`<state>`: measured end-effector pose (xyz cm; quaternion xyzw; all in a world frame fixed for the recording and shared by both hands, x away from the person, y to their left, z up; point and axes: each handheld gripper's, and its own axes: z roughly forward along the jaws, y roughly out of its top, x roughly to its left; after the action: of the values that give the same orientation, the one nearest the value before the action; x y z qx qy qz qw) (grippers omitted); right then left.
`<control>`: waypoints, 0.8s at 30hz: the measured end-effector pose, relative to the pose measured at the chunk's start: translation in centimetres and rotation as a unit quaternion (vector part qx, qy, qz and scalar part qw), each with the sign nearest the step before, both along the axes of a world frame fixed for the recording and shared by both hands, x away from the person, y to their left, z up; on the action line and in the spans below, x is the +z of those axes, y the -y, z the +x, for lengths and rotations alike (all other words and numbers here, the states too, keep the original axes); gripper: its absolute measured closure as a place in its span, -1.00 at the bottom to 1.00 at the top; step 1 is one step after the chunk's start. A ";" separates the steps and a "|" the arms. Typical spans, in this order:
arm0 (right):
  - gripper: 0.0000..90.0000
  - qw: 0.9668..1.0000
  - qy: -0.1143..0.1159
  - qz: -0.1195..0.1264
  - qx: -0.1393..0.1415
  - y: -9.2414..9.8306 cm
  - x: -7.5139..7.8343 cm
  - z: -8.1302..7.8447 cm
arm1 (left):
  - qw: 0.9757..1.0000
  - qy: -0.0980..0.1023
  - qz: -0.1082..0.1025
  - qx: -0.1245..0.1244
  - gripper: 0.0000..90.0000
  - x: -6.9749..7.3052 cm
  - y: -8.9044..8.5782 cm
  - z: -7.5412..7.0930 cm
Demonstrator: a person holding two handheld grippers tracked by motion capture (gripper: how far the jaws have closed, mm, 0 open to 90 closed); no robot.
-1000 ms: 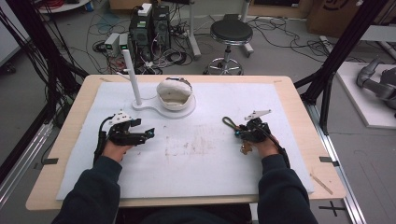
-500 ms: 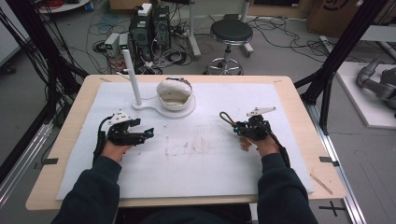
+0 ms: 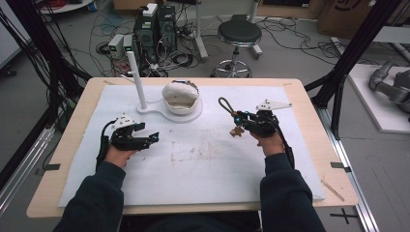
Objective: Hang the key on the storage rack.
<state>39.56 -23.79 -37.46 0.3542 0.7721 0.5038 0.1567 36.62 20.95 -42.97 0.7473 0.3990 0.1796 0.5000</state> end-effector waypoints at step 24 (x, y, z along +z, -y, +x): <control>0.66 0.994 0.068 -0.011 0.089 -12.8 6.8 5.5 | 1.000 0.004 -0.006 -0.003 -0.48 0.1 -0.3 -0.1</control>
<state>45.01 -10.97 -30.70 0.2468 0.7938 0.5300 0.1676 36.53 21.24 -42.85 0.7449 0.3957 0.1789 0.5065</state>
